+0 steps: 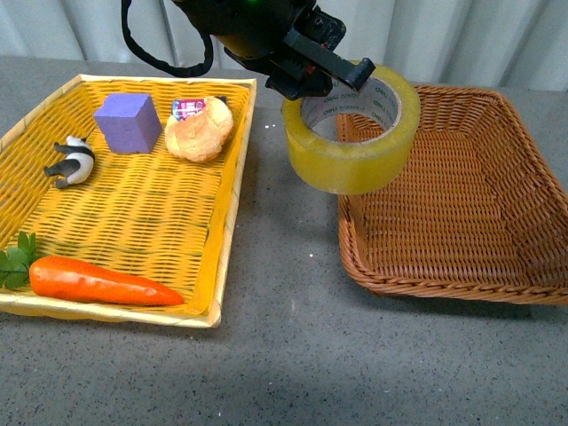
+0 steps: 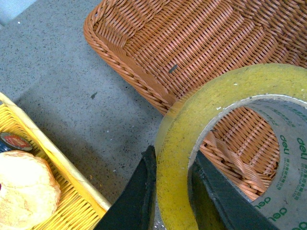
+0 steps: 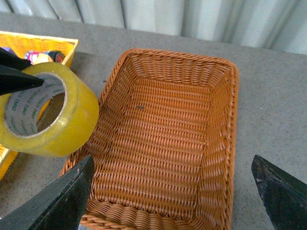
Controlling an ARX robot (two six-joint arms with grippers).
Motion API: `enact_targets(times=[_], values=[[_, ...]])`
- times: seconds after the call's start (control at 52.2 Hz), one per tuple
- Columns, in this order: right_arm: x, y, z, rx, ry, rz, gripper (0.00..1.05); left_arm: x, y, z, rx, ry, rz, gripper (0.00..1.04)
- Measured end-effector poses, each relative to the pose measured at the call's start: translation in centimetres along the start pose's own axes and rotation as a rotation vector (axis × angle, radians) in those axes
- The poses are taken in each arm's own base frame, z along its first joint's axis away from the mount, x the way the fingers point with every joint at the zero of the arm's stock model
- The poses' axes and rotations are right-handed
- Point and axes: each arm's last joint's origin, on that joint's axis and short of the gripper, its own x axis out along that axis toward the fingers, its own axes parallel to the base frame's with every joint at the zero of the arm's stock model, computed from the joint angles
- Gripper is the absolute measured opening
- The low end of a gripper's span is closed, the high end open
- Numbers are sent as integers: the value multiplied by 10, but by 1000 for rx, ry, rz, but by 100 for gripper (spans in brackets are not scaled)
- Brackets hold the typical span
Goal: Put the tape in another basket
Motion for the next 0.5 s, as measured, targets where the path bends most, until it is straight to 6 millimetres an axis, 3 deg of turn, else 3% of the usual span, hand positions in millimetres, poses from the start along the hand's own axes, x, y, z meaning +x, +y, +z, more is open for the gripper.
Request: enact_targets(times=[0.172, 0.498], values=[[42, 9, 16, -87, 113, 68, 96, 0, -1, 0, 1, 0, -2, 16], [84, 27, 39, -166, 159, 140, 96, 0, 0, 0, 0, 0, 0, 16]])
